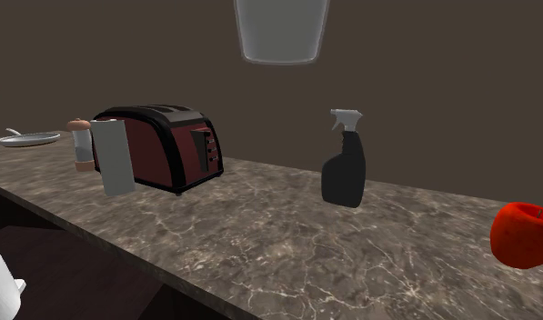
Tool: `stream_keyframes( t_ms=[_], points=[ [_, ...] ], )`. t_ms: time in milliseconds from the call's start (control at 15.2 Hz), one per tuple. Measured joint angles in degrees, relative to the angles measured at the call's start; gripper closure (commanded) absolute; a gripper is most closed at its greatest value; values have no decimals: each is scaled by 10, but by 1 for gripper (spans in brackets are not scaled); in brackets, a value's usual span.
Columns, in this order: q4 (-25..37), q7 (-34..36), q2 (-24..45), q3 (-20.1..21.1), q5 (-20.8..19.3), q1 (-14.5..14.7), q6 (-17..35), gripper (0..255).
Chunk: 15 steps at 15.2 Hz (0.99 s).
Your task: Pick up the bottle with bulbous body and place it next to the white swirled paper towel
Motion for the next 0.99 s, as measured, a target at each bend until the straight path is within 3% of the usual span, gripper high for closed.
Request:
stream_keyframes(
  t_ms=[330, 990],
  points=[
    [-87, 34, -89, 17, 20, 16, 0, 255],
    [-200, 120, -235, 67, 74, 52, -24, 255]
  ],
)
